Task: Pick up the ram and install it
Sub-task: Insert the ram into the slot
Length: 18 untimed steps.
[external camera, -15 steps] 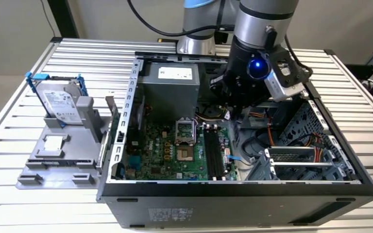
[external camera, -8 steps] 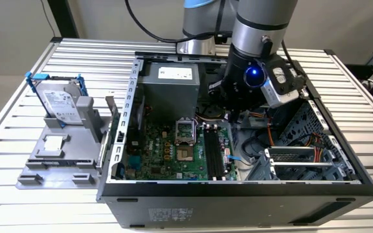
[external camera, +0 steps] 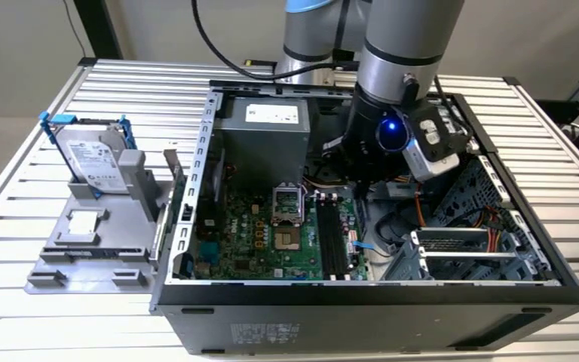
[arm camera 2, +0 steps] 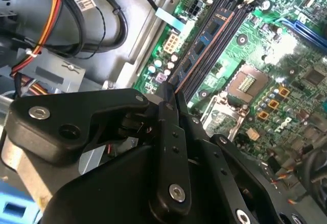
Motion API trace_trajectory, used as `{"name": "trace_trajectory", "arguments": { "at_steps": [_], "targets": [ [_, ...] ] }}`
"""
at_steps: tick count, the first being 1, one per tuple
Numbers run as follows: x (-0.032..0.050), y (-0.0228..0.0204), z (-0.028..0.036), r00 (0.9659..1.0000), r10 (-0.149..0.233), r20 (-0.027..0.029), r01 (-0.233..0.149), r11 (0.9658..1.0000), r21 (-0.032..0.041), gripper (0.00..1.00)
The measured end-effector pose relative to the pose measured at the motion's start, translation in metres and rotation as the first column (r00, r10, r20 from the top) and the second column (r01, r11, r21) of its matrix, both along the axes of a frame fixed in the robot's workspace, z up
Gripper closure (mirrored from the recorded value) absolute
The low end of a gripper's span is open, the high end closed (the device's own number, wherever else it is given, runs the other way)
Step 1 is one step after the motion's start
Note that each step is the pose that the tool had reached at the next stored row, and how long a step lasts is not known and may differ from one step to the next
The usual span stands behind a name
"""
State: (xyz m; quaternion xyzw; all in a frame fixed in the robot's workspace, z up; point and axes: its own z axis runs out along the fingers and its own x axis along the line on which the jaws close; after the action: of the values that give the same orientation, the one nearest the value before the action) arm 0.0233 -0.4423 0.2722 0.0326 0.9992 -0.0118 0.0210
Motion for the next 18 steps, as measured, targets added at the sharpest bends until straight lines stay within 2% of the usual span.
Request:
{"name": "trace_trajectory", "arguments": {
  "at_steps": [2,5,6,8,11,14,18],
  "targets": [
    [0.0,-0.0013,-0.0026,1.0,0.003,0.0,-0.003,1.0,0.0072,1.0],
    [-0.0002,-0.0029,-0.0045,1.0,0.01,0.0004,-0.01,0.9992,0.0377,1.0],
    [-0.0002,-0.0038,-0.0058,0.9999,0.011,0.0005,-0.011,0.999,0.0433,1.0],
    [-0.0003,-0.004,-0.0087,0.9999,0.011,0.0005,-0.011,0.999,0.0427,1.0],
    [-0.0002,-0.0056,-0.0107,0.9999,0.015,-0.0012,-0.015,0.9992,0.0372,1.0],
    [-0.0003,-0.007,-0.0118,0.9998,0.018,-0.0027,-0.018,0.9995,0.0254,1.0],
    [-0.002,-0.0092,-0.0157,0.9998,0.018,-0.0027,-0.018,0.9996,0.0225,1.0]
  ]
}}
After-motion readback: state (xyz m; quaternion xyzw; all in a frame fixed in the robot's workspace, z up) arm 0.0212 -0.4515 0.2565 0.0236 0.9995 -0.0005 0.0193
